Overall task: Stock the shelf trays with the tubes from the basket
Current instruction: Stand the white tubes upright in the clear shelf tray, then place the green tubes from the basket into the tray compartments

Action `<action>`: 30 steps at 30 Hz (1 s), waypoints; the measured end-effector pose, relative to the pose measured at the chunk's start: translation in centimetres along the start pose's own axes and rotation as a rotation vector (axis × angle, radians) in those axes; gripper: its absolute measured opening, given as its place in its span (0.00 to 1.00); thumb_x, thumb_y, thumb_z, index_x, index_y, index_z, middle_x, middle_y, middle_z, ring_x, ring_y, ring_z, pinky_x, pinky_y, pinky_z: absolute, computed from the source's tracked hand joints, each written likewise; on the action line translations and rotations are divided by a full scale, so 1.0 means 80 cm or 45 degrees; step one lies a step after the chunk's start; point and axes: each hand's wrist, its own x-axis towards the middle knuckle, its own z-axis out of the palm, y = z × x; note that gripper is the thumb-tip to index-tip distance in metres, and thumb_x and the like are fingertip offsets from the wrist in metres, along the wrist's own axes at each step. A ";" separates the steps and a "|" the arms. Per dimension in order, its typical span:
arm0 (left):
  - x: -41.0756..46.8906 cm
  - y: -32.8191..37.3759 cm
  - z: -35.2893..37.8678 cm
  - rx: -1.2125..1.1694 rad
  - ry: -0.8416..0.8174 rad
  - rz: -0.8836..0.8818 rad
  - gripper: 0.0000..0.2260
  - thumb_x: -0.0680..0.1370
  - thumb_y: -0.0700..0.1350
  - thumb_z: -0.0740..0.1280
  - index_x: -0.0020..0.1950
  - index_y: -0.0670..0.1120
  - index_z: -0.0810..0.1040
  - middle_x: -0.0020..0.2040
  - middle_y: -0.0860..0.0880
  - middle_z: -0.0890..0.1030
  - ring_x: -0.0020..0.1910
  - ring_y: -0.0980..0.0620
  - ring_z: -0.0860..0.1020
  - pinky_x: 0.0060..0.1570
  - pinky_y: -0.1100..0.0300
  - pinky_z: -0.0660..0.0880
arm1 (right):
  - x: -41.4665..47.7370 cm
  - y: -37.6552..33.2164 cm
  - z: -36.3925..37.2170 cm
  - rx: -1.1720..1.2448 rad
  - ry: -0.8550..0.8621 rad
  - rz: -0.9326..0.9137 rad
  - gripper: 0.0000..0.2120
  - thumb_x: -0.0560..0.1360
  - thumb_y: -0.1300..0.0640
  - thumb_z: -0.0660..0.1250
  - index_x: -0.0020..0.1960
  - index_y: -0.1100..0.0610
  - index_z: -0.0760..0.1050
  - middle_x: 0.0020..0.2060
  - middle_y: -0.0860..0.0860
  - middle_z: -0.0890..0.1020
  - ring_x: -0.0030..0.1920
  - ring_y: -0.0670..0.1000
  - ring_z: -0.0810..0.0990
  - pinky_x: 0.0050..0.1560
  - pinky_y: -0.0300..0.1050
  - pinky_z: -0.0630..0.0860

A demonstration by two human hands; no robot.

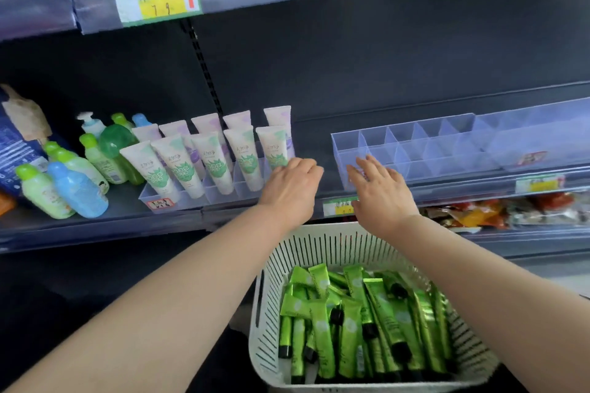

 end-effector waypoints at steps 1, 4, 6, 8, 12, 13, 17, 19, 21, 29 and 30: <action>0.010 0.016 0.002 -0.016 -0.016 0.034 0.22 0.76 0.37 0.64 0.70 0.46 0.68 0.69 0.49 0.68 0.68 0.47 0.65 0.64 0.52 0.65 | -0.005 0.017 -0.001 -0.018 -0.015 0.051 0.31 0.79 0.53 0.57 0.78 0.55 0.48 0.77 0.53 0.49 0.77 0.53 0.44 0.75 0.53 0.50; 0.039 0.059 0.007 -0.052 -0.094 0.099 0.25 0.76 0.37 0.65 0.73 0.46 0.64 0.71 0.49 0.66 0.71 0.47 0.63 0.68 0.51 0.63 | -0.017 0.063 0.001 -0.074 -0.073 0.173 0.33 0.80 0.52 0.55 0.78 0.56 0.42 0.78 0.54 0.45 0.77 0.54 0.40 0.76 0.54 0.48; 0.055 0.081 0.011 -0.063 -0.162 0.117 0.27 0.77 0.38 0.64 0.75 0.46 0.61 0.73 0.48 0.65 0.72 0.47 0.62 0.72 0.51 0.58 | -0.022 0.086 0.003 -0.078 -0.098 0.232 0.34 0.79 0.53 0.55 0.78 0.57 0.41 0.78 0.54 0.44 0.77 0.54 0.40 0.76 0.54 0.48; 0.064 0.095 0.015 -0.049 -0.227 0.121 0.28 0.77 0.39 0.64 0.76 0.46 0.59 0.73 0.48 0.65 0.72 0.46 0.63 0.73 0.50 0.56 | -0.026 0.099 0.005 -0.053 -0.113 0.268 0.34 0.79 0.53 0.56 0.78 0.58 0.40 0.78 0.54 0.43 0.77 0.54 0.40 0.76 0.54 0.48; 0.064 0.095 0.017 -0.009 -0.266 0.059 0.28 0.77 0.41 0.65 0.75 0.47 0.59 0.71 0.46 0.68 0.70 0.45 0.66 0.74 0.47 0.56 | -0.024 0.100 0.010 0.019 -0.124 0.278 0.35 0.79 0.55 0.57 0.78 0.57 0.40 0.78 0.53 0.44 0.77 0.53 0.40 0.76 0.55 0.46; 0.062 0.090 0.016 0.007 -0.265 0.045 0.28 0.77 0.40 0.65 0.75 0.46 0.60 0.70 0.46 0.68 0.70 0.45 0.66 0.74 0.46 0.56 | -0.022 0.096 0.011 0.042 -0.122 0.270 0.36 0.78 0.55 0.58 0.78 0.57 0.41 0.78 0.53 0.44 0.77 0.53 0.41 0.76 0.55 0.46; 0.052 0.064 0.007 0.103 -0.262 -0.009 0.25 0.74 0.36 0.65 0.70 0.45 0.66 0.64 0.45 0.73 0.65 0.44 0.71 0.75 0.45 0.53 | -0.016 0.069 0.010 0.090 -0.063 0.180 0.35 0.77 0.56 0.61 0.78 0.56 0.47 0.77 0.51 0.52 0.77 0.52 0.48 0.75 0.55 0.50; 0.048 0.053 0.004 0.191 -0.272 -0.023 0.21 0.73 0.36 0.65 0.66 0.44 0.69 0.59 0.45 0.75 0.61 0.45 0.75 0.75 0.45 0.52 | -0.014 0.055 0.008 0.119 -0.053 0.123 0.35 0.76 0.57 0.62 0.78 0.56 0.49 0.76 0.50 0.54 0.77 0.51 0.50 0.75 0.55 0.52; 0.043 0.044 0.003 0.291 -0.284 -0.025 0.17 0.73 0.38 0.64 0.62 0.44 0.71 0.55 0.46 0.76 0.56 0.46 0.77 0.75 0.45 0.51 | -0.012 0.044 0.007 0.171 -0.056 0.081 0.33 0.76 0.57 0.62 0.77 0.55 0.51 0.75 0.50 0.57 0.76 0.51 0.53 0.74 0.55 0.55; 0.027 0.035 0.003 0.330 -0.243 0.000 0.19 0.74 0.39 0.65 0.64 0.44 0.70 0.58 0.46 0.75 0.58 0.46 0.76 0.75 0.46 0.52 | -0.007 0.028 0.000 0.198 -0.043 0.013 0.31 0.76 0.59 0.62 0.76 0.55 0.55 0.73 0.50 0.62 0.73 0.52 0.61 0.68 0.52 0.63; 0.024 0.035 0.005 0.294 -0.195 0.027 0.19 0.74 0.38 0.65 0.65 0.44 0.70 0.58 0.46 0.75 0.59 0.45 0.75 0.74 0.47 0.55 | -0.008 0.027 0.001 0.198 -0.022 0.007 0.30 0.76 0.60 0.61 0.76 0.54 0.55 0.73 0.49 0.62 0.72 0.52 0.62 0.68 0.52 0.63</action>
